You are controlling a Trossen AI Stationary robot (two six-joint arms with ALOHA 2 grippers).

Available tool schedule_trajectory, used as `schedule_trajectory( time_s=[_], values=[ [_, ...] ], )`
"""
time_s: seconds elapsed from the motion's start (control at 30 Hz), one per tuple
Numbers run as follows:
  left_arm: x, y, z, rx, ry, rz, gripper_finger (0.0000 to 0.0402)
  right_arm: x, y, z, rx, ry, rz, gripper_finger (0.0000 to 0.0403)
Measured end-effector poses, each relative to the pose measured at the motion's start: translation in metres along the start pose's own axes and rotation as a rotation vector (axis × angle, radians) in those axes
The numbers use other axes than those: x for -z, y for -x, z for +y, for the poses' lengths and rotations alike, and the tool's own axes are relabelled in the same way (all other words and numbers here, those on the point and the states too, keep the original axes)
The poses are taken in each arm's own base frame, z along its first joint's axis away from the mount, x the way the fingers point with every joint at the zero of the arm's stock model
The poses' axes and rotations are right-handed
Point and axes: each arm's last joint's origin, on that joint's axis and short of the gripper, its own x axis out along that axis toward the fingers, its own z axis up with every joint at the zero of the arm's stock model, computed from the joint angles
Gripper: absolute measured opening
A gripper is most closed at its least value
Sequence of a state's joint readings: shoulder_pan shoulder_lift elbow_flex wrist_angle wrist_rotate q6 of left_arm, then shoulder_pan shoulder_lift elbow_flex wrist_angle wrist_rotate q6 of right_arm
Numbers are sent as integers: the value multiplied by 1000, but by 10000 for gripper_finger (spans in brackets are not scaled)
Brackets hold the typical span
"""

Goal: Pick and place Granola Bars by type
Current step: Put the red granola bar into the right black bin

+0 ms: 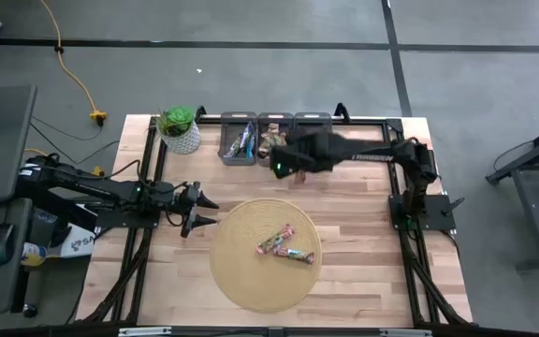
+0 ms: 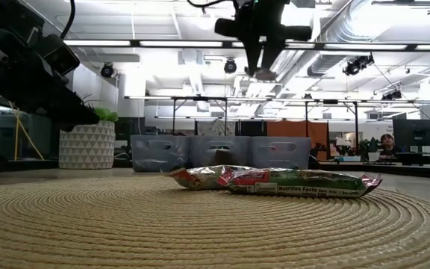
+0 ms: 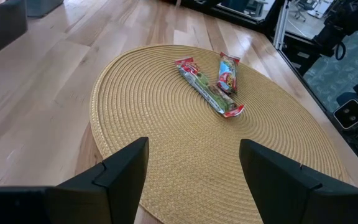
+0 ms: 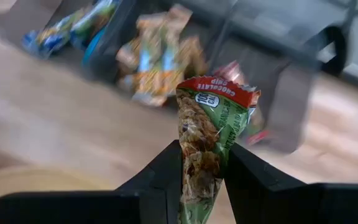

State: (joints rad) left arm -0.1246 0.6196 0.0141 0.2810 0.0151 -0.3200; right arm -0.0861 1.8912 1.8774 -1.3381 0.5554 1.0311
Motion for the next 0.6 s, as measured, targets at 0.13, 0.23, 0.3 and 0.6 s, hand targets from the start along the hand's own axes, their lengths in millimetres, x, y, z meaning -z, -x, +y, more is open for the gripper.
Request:
schedule_trajectory(
  time_s=[0.13,0.23,0.3,0.6],
  values=[
    [0,0,0,0,0,0,248,-30,7,-18,39,22,-51,93],
    [0,0,0,0,0,0,248,-50,5,-32,83,35,-87,93],
    [0,0,0,0,0,0,248,-62,-2,-42,116,46,-95,93],
    [0,0,0,0,0,0,248,-96,-49,-81,160,37,-25,94]
  ],
)
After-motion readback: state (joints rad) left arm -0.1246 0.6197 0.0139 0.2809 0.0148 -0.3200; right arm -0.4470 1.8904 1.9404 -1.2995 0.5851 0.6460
